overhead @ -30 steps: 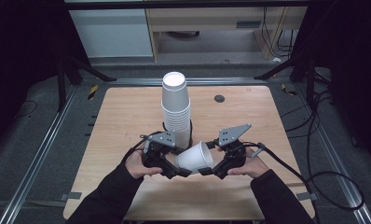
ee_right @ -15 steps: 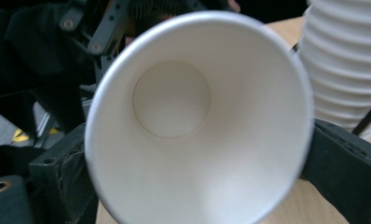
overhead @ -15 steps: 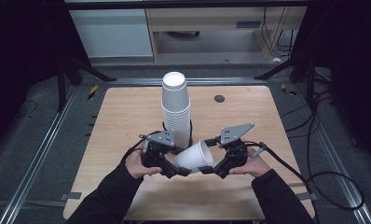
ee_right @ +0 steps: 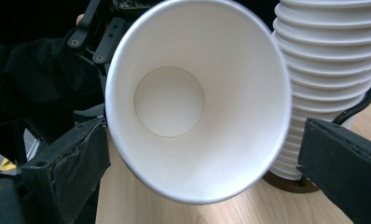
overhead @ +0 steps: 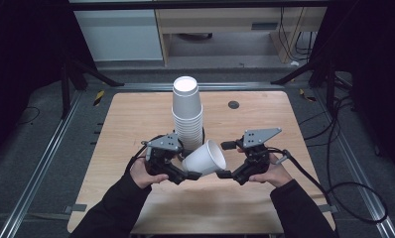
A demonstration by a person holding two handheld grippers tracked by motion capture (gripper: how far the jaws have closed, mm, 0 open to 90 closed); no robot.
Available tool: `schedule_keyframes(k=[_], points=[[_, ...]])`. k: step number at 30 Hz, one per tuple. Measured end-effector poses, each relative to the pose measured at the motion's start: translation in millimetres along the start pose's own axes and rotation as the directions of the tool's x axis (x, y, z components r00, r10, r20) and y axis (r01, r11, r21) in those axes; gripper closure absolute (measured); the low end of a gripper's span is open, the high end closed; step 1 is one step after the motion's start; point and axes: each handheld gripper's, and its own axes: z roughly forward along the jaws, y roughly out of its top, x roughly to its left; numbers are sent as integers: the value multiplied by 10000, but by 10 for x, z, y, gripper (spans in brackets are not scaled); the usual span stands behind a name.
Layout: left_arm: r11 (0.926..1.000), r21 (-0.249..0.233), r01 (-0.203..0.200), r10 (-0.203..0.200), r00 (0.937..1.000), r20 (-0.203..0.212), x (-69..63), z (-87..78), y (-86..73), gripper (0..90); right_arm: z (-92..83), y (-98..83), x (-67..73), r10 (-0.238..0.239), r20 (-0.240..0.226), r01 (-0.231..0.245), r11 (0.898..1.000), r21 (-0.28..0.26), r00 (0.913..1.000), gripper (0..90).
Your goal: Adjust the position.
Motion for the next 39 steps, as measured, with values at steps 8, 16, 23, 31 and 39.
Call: schedule_keyframes(k=[8,16,23,31,39], points=[[9996,-52,-274,273,9995,-126,-59,47,30,221,55,-14,-2,149,-202,-149,9999,-8,9997,41],[9995,-86,-301,299,9994,-187,-66,83,27,220,85,-22,-13,306,-252,-310,9994,-151,9992,63],[9991,-24,-417,417,9987,-290,-85,117,26,221,114,-29,-20,440,-292,-442,9990,-76,9986,57],[9987,32,-505,505,9982,-308,-96,121,29,221,138,-23,-22,539,-391,-539,9985,8,9978,62],[9984,81,-561,563,9979,-318,-96,131,23,223,128,-32,-28,570,-493,-563,9983,157,9972,90]])
